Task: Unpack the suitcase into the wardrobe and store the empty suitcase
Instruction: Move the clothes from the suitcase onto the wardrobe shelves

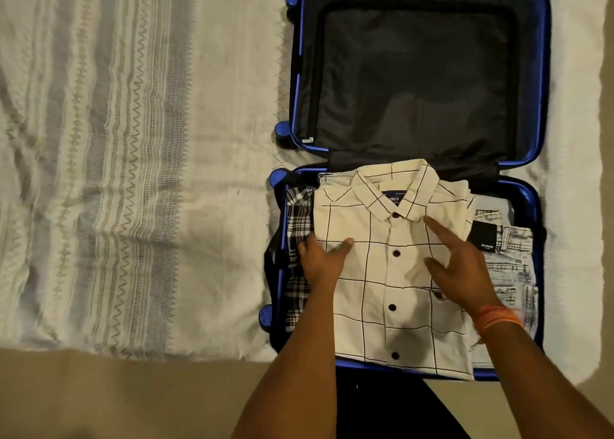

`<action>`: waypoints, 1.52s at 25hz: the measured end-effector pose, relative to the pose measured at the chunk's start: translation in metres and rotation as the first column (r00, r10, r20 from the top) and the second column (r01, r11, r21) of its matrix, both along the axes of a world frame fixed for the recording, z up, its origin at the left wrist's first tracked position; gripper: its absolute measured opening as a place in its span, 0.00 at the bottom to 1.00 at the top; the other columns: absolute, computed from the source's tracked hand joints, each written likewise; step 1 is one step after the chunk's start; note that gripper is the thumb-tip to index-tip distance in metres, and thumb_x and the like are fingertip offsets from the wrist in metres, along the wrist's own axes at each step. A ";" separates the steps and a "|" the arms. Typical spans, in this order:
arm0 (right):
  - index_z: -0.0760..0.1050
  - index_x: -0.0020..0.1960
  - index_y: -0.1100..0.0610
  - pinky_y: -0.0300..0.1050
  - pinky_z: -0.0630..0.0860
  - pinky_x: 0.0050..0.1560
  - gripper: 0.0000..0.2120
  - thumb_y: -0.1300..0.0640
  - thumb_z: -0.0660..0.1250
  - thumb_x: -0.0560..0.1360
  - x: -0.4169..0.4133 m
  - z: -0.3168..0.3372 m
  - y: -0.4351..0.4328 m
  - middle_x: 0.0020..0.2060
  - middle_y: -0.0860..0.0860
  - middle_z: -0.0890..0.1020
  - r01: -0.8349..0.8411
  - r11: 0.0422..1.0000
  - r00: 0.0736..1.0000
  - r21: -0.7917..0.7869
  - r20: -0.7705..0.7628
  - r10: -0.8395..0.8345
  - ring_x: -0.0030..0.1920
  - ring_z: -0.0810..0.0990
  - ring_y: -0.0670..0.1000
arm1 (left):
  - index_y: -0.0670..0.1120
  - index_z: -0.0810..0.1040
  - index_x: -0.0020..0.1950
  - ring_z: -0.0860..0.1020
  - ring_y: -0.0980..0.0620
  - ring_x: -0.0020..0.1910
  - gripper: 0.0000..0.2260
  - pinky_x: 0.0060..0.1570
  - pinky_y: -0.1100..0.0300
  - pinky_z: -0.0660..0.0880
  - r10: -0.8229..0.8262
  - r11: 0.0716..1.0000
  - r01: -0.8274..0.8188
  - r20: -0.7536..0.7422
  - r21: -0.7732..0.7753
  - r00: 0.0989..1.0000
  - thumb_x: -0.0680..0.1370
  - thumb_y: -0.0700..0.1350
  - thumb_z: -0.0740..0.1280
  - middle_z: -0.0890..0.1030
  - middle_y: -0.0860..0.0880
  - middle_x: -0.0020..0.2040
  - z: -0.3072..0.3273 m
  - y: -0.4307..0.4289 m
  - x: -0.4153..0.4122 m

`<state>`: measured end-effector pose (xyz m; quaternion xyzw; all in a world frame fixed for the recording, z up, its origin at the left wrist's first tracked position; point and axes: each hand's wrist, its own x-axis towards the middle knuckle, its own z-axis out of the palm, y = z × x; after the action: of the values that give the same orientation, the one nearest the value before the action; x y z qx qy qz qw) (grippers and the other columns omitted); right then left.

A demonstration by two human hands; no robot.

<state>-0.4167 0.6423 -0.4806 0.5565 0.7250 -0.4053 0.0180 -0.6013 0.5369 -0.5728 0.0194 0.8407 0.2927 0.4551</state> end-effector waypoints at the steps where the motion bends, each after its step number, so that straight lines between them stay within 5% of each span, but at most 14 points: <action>1: 0.64 0.73 0.50 0.50 0.63 0.71 0.35 0.70 0.69 0.71 -0.004 -0.002 0.000 0.70 0.52 0.70 -0.011 1.000 1.000 0.005 -0.001 0.011 0.71 0.67 0.56 | 0.45 0.69 0.70 0.69 0.45 0.68 0.37 0.67 0.48 0.68 0.064 0.997 -0.066 0.050 0.046 0.997 0.65 0.54 0.78 0.71 0.46 0.68 -0.002 -0.001 -0.002; 5: 0.65 0.72 0.45 0.56 0.65 0.69 0.34 0.60 0.74 0.70 -0.017 0.000 -0.018 0.72 0.58 0.63 0.001 0.999 0.999 0.043 0.046 -0.003 0.72 0.63 0.61 | 0.45 0.72 0.64 0.75 0.48 0.62 0.25 0.62 0.55 0.71 0.152 0.978 -0.185 0.273 0.098 0.950 0.70 0.45 0.76 0.76 0.51 0.58 0.002 -0.003 -0.016; 9: 0.61 0.74 0.43 0.56 0.65 0.69 0.38 0.59 0.74 0.70 -0.027 0.002 -0.031 0.76 0.60 0.49 -0.037 0.999 0.974 -0.010 0.223 0.038 0.71 0.64 0.65 | 0.49 0.60 0.70 0.72 0.48 0.64 0.34 0.66 0.52 0.69 -0.078 0.978 0.061 0.081 0.201 0.994 0.70 0.45 0.75 0.72 0.49 0.67 0.011 -0.007 -0.017; 11: 0.62 0.74 0.45 0.53 0.66 0.68 0.38 0.62 0.74 0.70 -0.032 0.002 -0.032 0.75 0.61 0.50 -0.077 0.997 0.955 0.015 0.289 0.069 0.70 0.65 0.65 | 0.52 0.58 0.75 0.65 0.56 0.68 0.38 0.69 0.58 0.62 -0.195 0.947 0.169 0.071 0.274 0.978 0.71 0.44 0.75 0.66 0.55 0.69 0.014 -0.009 -0.015; 15: 0.57 0.77 0.51 0.50 0.65 0.69 0.40 0.63 0.73 0.71 -0.034 0.009 -0.034 0.76 0.60 0.53 -0.068 0.998 0.940 0.009 0.335 0.061 0.70 0.66 0.63 | 0.49 0.77 0.63 0.71 0.54 0.67 0.23 0.64 0.64 0.64 -0.379 0.896 0.326 0.136 0.302 0.915 0.70 0.43 0.76 0.76 0.52 0.64 0.013 -0.015 -0.016; 25: 0.52 0.77 0.49 0.48 0.61 0.70 0.46 0.61 0.75 0.69 -0.008 0.050 -0.064 0.76 0.55 0.56 0.056 0.989 0.977 0.137 0.198 -0.083 0.74 0.61 0.58 | 0.43 0.73 0.68 0.71 0.48 0.68 0.27 0.68 0.59 0.65 -0.447 0.863 0.442 -0.038 0.245 0.894 0.71 0.43 0.75 0.75 0.46 0.67 0.056 -0.008 0.017; 31: 0.53 0.77 0.49 0.44 0.56 0.71 0.47 0.61 0.77 0.67 0.045 0.081 -0.093 0.77 0.55 0.54 0.280 0.935 0.946 0.219 0.102 -0.308 0.75 0.57 0.57 | 0.44 0.73 0.69 0.72 0.48 0.67 0.26 0.67 0.54 0.68 -0.631 0.663 0.680 -0.256 0.312 0.732 0.72 0.45 0.74 0.76 0.47 0.66 0.118 0.008 0.059; 38: 0.54 0.77 0.49 0.38 0.57 0.68 0.49 0.61 0.78 0.64 0.175 0.166 -0.173 0.74 0.55 0.59 0.689 0.633 0.703 0.352 -0.110 -0.703 0.74 0.61 0.55 | 0.45 0.74 0.68 0.76 0.51 0.62 0.30 0.61 0.59 0.70 -0.816 0.247 0.886 -0.409 0.392 0.409 0.67 0.44 0.77 0.78 0.47 0.63 0.227 0.015 0.190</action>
<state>-0.2415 0.4690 -0.3143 0.7930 0.5162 -0.2272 -0.2305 -0.4114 0.5516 -0.3462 0.6193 0.5940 0.2276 0.4603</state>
